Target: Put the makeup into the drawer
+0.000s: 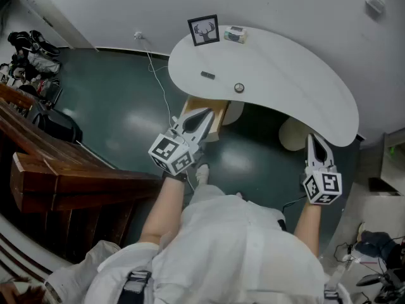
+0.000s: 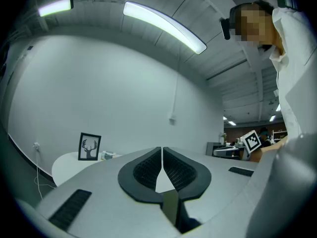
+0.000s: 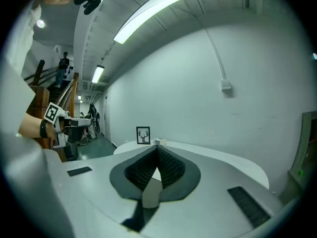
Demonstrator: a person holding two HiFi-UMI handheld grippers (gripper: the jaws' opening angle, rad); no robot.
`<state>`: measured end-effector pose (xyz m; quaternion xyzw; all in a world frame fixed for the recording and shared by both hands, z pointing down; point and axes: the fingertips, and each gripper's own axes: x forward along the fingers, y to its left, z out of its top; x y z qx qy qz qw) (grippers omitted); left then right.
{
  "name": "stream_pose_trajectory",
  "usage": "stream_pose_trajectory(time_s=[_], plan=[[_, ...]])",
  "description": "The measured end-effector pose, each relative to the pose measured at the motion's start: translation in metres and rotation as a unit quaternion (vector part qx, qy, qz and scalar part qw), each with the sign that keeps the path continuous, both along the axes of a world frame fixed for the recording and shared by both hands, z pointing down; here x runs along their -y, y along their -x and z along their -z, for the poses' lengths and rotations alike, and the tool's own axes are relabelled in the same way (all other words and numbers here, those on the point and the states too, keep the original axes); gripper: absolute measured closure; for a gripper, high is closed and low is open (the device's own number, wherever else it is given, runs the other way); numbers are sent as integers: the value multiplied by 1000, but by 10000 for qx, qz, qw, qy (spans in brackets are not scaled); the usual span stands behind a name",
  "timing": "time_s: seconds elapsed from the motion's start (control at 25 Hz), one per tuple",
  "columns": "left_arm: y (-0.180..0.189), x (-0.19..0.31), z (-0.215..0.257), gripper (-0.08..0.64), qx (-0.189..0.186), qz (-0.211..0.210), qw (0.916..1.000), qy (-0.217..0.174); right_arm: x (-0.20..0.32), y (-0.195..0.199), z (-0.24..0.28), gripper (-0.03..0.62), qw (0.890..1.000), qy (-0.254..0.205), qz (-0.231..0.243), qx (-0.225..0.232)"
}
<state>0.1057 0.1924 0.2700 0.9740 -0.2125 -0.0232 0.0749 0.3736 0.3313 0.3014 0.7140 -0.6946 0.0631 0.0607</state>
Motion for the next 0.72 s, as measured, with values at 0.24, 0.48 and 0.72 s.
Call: stream_pose_trajectory(time_s=[0.24,0.48,0.72], plan=[[-6,7,1,537,-15,-68,10000,-30,7,-3,2,583,10000,-16,-5,-39],[-3,14,1,537,-32,-43,10000,-33,16,-2,0,583,10000,4,39,-53],[10,27,-5,537,-49,71,10000,32,31,5,2,583,9997,-168,75,164]])
